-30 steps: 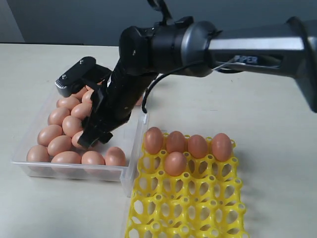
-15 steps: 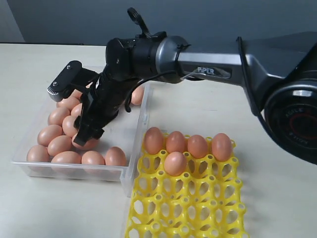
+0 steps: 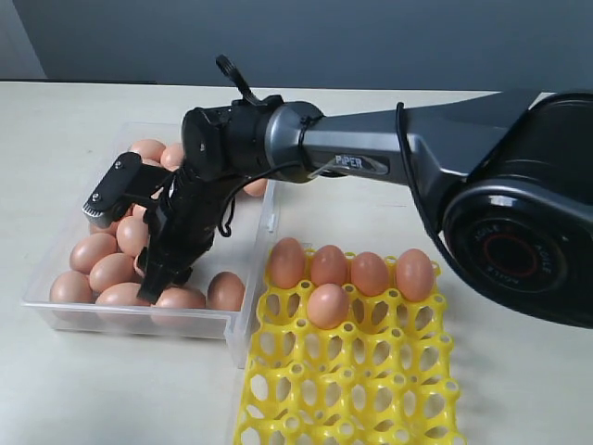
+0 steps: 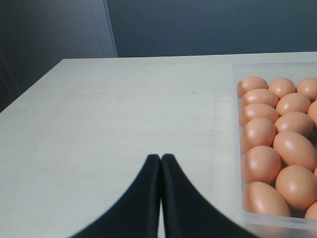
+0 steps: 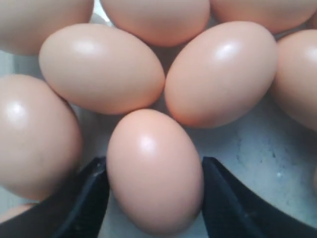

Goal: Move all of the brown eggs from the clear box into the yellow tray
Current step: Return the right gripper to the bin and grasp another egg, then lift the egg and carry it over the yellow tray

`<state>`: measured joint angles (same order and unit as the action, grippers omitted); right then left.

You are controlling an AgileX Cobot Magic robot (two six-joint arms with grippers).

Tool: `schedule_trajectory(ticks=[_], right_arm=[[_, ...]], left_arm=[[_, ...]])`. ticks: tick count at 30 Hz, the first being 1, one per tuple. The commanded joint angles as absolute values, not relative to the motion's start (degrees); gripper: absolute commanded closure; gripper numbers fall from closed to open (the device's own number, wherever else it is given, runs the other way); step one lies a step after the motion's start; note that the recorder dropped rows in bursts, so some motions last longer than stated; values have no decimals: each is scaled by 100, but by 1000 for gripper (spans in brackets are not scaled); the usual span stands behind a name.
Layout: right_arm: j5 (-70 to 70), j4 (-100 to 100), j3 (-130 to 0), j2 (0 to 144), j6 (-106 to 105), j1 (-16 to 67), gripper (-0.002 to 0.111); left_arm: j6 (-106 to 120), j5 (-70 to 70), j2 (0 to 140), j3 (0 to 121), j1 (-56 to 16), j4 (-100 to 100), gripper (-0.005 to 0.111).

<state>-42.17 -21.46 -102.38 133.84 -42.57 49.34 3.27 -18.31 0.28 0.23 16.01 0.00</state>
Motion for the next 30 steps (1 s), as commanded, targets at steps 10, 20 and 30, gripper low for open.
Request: schedule_trajectory(ticks=[10,20,30], right_arm=[[-4680,-2471,-10261,13170,-4181,4937,108],[-4399,-4096,-10099,12461,-4055,4899,108],[-2563,-3887,-7534,10740,-4776,4798,108]], left_arm=[[324,-1769,0,0,1575,0,106],[324,-1769,0,0,1575,0,106],[324,-1769,0,0,1575,0,106]])
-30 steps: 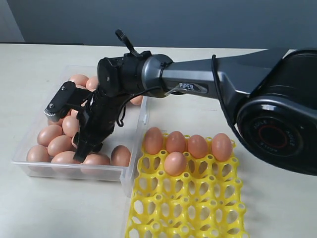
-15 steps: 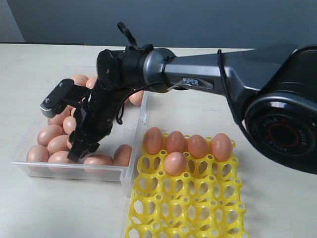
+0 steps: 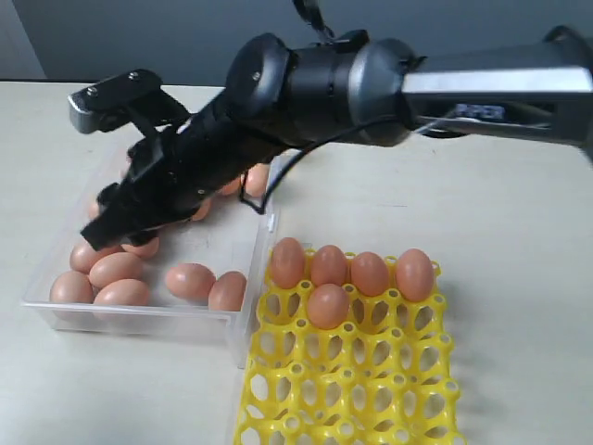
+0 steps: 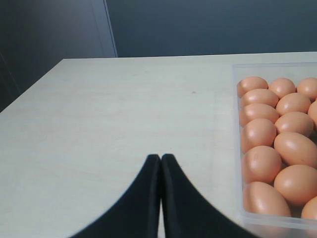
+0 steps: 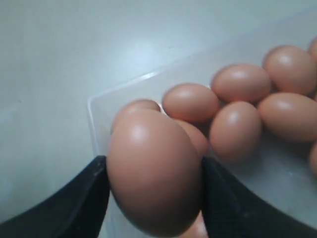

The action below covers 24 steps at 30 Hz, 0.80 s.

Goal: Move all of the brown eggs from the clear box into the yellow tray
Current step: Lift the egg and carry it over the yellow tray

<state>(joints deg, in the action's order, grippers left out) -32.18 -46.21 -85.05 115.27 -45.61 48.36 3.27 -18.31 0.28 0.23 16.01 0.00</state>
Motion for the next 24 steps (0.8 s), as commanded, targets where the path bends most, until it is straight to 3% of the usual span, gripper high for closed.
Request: schedule_trajectory(ticks=[1,10,15,24], right_arm=[[-2425,-3646,-7289,10468,-4776,4798,108],[-2558,-1845,-6127,8417,-4776,4798,108],[-3438,673,-6103,8441,-3407,4810,109],[-5033,3106,-6099,8833,-2454,5232,109]], left_arm=[[324,-1769,0,0,1575,0,106],[324,-1769,0,0,1575,0,106],[324,-1769,0,0,1575,0,106],[324,-1769,0,0,1575,0,106]])
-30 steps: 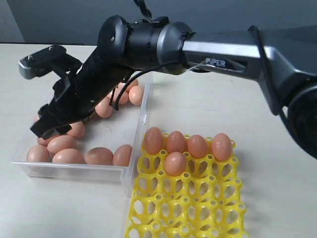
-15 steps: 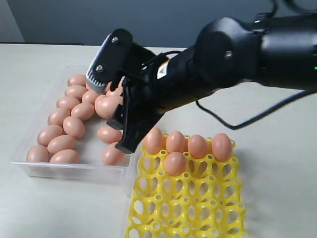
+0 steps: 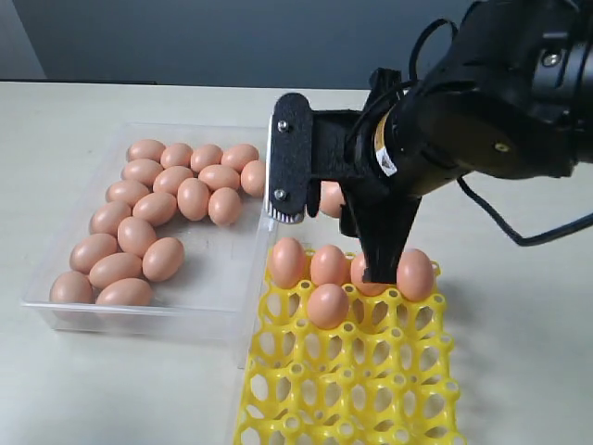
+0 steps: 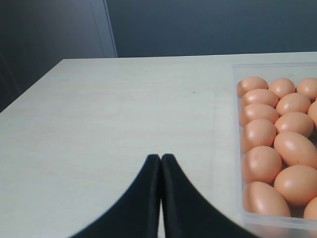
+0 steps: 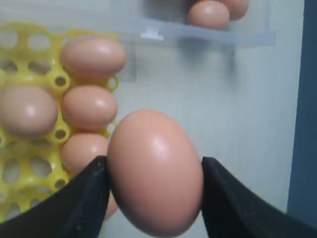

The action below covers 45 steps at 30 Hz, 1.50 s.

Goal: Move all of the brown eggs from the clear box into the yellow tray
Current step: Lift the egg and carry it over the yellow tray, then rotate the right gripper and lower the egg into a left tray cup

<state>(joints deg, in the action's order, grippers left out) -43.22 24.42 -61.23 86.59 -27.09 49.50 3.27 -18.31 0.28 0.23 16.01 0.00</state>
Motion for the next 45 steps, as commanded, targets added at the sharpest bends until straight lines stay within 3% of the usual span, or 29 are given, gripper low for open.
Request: schedule_trajectory(ticks=[1,4,14,28,45], right_arm=[[-5425,3315,-6099,8961,-2444,5432,109],[-6070,3930,-6099,9241,-2431,5833,109],[-6971,4051,-6088,9397,-2431,5874,109],[-6831,4251,-5218,9457,-2214,5874,109],[-6598,4240,-5165,9997,-2179,5901,109]], left_arm=[[324,-1769,0,0,1575,0,106],[324,-1769,0,0,1575,0,106],[324,-1769,0,0,1575,0,106],[324,-1769,0,0,1575,0,106],[324,-1769,0,0,1575,0,106]])
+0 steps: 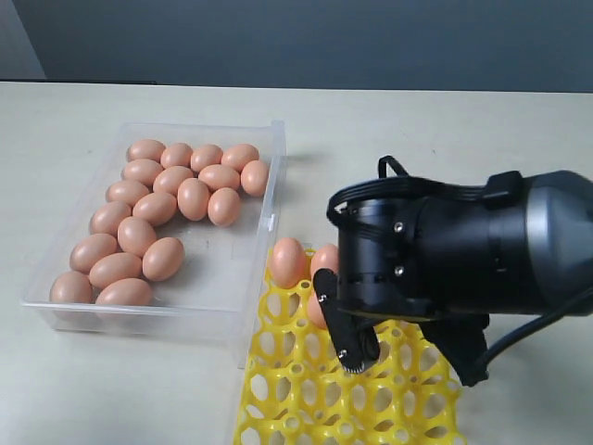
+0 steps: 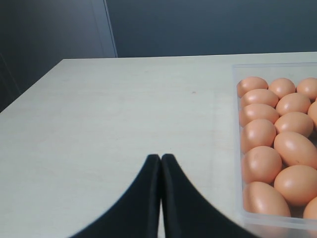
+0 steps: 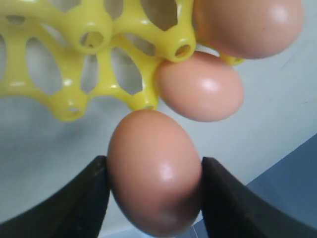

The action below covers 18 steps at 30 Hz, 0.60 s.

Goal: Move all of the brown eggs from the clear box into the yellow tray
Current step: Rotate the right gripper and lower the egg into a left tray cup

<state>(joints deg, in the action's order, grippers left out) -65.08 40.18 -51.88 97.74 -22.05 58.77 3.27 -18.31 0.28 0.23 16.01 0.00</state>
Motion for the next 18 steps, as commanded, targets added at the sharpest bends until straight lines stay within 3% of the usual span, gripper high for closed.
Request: schedule_trajectory(ticks=[1,18], right_arm=[[-6608,4268,-5165,10034,-2179,5930,109],[-6611,4024,-5165,10061,-1931,5942,109]], left_arm=[[324,-1769,0,0,1575,0,106],[324,-1769,0,0,1575,0,106]])
